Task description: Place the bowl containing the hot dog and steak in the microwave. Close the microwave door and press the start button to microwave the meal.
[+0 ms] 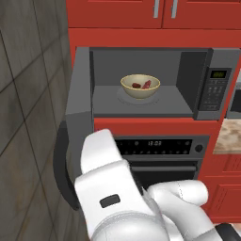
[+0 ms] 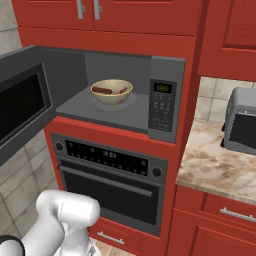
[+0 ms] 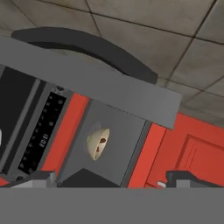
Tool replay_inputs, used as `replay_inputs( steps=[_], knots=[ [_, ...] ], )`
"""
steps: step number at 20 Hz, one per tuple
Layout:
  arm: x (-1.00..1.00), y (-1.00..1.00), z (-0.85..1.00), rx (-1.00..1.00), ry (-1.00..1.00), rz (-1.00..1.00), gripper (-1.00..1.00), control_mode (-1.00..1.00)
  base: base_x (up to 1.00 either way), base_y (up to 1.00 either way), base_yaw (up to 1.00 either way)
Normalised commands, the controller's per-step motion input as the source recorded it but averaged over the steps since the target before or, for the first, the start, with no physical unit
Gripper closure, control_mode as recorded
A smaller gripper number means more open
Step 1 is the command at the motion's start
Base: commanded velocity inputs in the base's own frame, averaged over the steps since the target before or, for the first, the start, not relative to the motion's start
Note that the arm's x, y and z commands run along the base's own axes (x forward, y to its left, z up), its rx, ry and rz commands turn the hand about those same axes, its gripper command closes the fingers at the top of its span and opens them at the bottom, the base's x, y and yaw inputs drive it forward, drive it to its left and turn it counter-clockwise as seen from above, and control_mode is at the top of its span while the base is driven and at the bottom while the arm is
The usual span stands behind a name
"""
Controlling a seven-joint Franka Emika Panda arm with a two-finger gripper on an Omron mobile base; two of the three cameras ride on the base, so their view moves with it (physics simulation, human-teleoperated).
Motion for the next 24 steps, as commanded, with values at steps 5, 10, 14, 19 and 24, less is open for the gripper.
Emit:
replay_inputs(
  steps=[5, 10, 14, 19, 24],
  knots=[
    [0.01, 0.10, -0.26, 0.08, -0.01, 0.00, -1.00, -1.00, 0.00, 0.00, 0.00],
    [0.15, 0.00, -0.13, 0.13, 0.00, 0.02, -1.00, -1.00, 0.00, 0.00, 0.00],
    [0.25, 0.00, -0.10, 0.14, -0.01, 0.08, -1.00, -1.00, 0.00, 0.00, 0.00],
    [0.35, 0.00, -0.17, 0.12, -0.01, 0.11, -1.00, -1.00, 0.00, 0.00, 0.00],
    [0.34, 0.03, -0.32, 0.05, 0.00, 0.16, -1.00, -1.00, 0.00, 0.00, 0.00]
  ],
)
